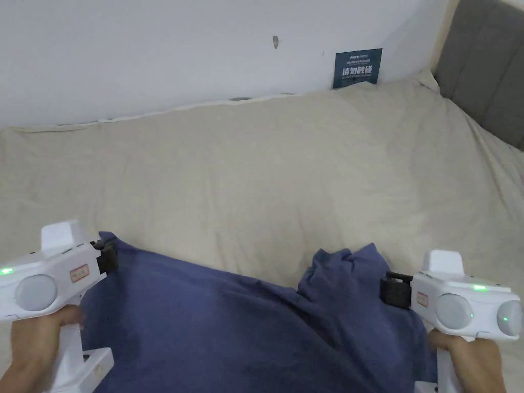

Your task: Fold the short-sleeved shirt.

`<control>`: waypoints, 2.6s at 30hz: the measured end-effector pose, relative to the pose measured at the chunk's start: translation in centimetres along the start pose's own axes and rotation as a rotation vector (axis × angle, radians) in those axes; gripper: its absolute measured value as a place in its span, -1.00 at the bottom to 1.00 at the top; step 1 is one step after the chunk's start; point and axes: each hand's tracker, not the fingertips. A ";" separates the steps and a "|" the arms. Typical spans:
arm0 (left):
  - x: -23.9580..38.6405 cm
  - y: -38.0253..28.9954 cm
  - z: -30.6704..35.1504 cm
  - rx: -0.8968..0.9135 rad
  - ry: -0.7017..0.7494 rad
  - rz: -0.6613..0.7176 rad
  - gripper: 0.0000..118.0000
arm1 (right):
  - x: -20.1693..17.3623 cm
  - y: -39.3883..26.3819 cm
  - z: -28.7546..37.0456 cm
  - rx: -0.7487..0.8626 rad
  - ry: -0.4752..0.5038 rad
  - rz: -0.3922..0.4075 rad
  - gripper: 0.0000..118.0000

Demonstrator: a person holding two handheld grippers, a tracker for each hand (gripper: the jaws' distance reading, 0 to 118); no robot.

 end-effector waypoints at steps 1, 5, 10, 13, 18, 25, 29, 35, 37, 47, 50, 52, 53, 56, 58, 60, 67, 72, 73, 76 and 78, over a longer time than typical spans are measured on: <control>0.0 0.1 0.9 0.005 -0.010 0.002 -0.98 | 0.1 -0.1 -0.6 -0.020 0.010 0.014 0.77; -0.5 0.0 2.4 0.020 -0.033 0.002 -0.98 | -0.7 -1.4 -3.1 -0.148 -0.013 0.071 0.40; 0.2 -0.6 4.5 0.020 -0.028 -0.002 -0.98 | -2.3 -3.0 -2.7 -0.116 -0.020 0.142 -0.92; -0.3 -1.3 5.7 0.024 -0.020 0.008 -0.98 | -2.5 -3.1 -1.1 -0.088 -0.015 0.133 -0.92; -1.5 -0.9 9.0 0.063 0.002 0.028 -0.98 | -2.2 -1.4 5.6 0.132 0.010 0.166 -0.92; -4.0 3.1 12.9 0.205 0.040 0.044 -0.98 | -3.8 5.8 15.6 0.485 0.023 0.276 -0.92; -5.3 8.2 16.5 0.331 0.098 0.039 -0.98 | -6.2 10.7 21.6 0.657 0.018 0.328 -0.92; -6.2 16.8 21.4 0.504 0.159 0.036 -0.98 | -8.4 18.2 28.7 0.843 0.048 0.290 -0.92; -6.1 19.3 22.5 0.562 0.193 0.026 -0.98 | -9.0 20.6 30.4 0.893 0.081 0.265 -0.92; -6.5 26.6 20.9 0.663 0.239 0.056 -0.98 | -10.0 27.9 32.0 0.988 0.216 0.207 -0.92; -6.8 26.2 18.7 0.659 0.237 0.065 -0.98 | -10.2 27.9 29.7 0.973 0.240 0.193 -0.92; -6.9 25.2 16.8 0.638 0.242 0.068 -0.98 | -10.2 27.4 27.5 0.947 0.261 0.175 -0.92; -7.0 24.6 15.8 0.610 0.243 0.062 -0.98 | -10.1 27.2 26.2 0.926 0.272 0.172 -0.92; -7.1 21.5 12.9 0.534 0.242 0.052 -0.98 | -10.1 25.9 22.0 0.836 0.280 0.172 -0.92; -7.6 19.0 10.7 0.493 0.243 0.051 -0.98 | -10.0 24.5 19.0 0.775 0.289 0.166 -0.92; -8.2 16.2 8.7 0.441 0.236 0.058 -0.98 | -9.8 22.8 16.1 0.714 0.291 0.155 -0.92; -9.4 5.5 6.8 0.288 0.236 0.097 -0.98 | -8.6 14.6 9.2 0.510 0.300 0.143 -0.92; -10.5 -2.4 8.4 0.183 0.243 0.128 -0.98 | -6.8 6.8 8.0 0.390 0.334 0.125 -0.92; -10.7 -4.0 9.0 0.154 0.250 0.132 -0.98 | -6.7 4.8 8.8 0.362 0.337 0.127 -0.92; -11.4 -8.2 10.7 0.114 0.256 0.143 -0.98 | -5.7 0.2 9.4 0.306 0.355 0.120 -0.92; -11.7 -11.1 12.2 0.077 0.251 0.178 -0.98 | -4.3 -2.7 9.8 0.277 0.365 0.107 -0.92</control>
